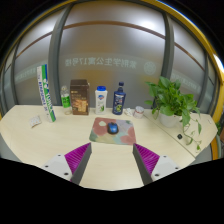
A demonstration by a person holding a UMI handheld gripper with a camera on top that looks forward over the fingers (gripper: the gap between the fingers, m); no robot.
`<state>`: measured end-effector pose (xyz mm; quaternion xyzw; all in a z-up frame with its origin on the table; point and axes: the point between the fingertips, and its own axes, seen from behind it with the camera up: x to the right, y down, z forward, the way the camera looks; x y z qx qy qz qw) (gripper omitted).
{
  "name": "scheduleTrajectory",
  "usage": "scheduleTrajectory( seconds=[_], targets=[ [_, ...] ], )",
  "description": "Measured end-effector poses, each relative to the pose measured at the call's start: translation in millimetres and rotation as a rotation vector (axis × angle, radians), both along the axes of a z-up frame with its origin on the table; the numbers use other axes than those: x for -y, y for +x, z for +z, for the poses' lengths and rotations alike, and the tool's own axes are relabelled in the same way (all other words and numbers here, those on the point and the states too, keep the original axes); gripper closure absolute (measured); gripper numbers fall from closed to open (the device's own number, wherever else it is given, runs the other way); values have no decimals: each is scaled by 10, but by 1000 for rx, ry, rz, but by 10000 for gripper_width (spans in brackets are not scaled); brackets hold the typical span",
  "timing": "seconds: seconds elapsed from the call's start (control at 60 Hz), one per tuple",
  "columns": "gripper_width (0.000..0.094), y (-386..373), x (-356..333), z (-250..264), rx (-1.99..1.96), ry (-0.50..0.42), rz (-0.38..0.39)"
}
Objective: Arrange mouse
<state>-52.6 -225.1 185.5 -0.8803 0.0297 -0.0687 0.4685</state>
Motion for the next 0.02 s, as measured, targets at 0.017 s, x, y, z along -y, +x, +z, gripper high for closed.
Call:
scheduleTrajectory(
  seconds=[0.017],
  targets=[
    [82,-8,3,10,-2,2,1]
  ],
)
